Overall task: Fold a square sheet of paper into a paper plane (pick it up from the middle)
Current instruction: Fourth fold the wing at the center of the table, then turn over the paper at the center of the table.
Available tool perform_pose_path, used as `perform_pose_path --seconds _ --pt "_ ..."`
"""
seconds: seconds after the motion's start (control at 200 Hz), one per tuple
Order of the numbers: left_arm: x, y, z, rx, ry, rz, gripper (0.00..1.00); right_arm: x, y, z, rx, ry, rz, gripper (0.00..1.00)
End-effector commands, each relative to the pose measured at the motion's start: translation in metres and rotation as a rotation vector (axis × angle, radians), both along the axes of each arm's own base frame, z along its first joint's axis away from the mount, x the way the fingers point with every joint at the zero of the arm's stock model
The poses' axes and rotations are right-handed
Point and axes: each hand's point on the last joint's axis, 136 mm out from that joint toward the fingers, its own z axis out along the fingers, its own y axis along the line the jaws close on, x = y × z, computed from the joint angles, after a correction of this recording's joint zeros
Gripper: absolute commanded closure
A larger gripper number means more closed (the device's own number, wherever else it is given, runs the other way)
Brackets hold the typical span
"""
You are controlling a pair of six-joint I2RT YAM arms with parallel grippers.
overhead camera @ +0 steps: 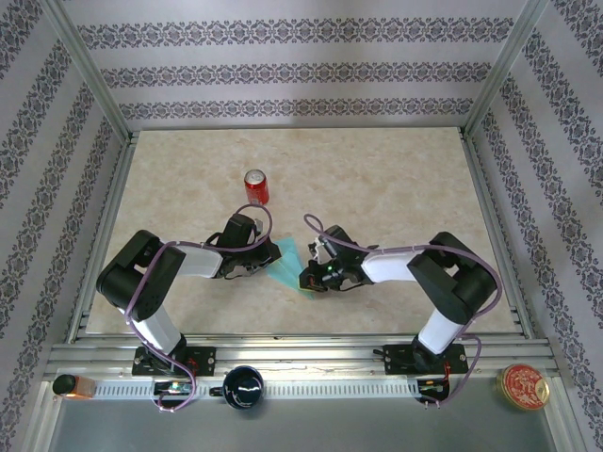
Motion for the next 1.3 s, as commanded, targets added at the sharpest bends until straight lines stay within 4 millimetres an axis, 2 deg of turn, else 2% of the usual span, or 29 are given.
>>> perform_pose_path --seconds 0.0,0.195,0.32,0.415,0.505,0.56,0.645,0.779,0.964,1.299 --pt "-0.019 0.028 -0.039 0.129 0.112 0.046 0.96 -0.038 -0.029 -0.024 -0.099 0.095 0.027 0.95" --pt "-0.018 0.028 -0.038 0.125 0.113 0.049 0.96 -0.057 -0.045 -0.029 -0.114 0.113 0.045 0.95" --pt "-0.018 0.027 -0.037 0.108 0.12 0.061 0.97 -0.058 -0.048 -0.02 -0.111 0.075 0.043 0.95" --pt "-0.016 0.027 -0.034 0.097 0.118 0.073 0.96 -0.055 -0.047 -0.011 -0.105 0.043 0.04 0.95" --pt "-0.016 0.028 -0.033 0.1 0.127 0.083 0.96 -0.046 -0.049 -0.006 -0.113 0.026 -0.02 0.94" --pt "-0.016 0.03 -0.033 0.104 0.135 0.092 0.96 -0.038 -0.043 0.001 -0.083 0.018 -0.059 0.94" --pt "-0.016 0.029 -0.031 0.093 0.138 0.106 0.96 -0.029 -0.035 0.013 -0.039 0.01 -0.113 0.9" --pt "-0.015 0.028 -0.027 0.073 0.14 0.12 0.96 -0.019 -0.032 0.022 -0.026 0.0 -0.172 0.8" --pt "-0.017 0.032 -0.028 0.079 0.153 0.142 0.96 -0.016 -0.036 0.019 -0.032 0.028 -0.242 0.73" --pt "-0.019 0.033 -0.028 0.072 0.156 0.15 0.96 -0.018 -0.027 0.01 -0.006 0.091 -0.247 0.72"
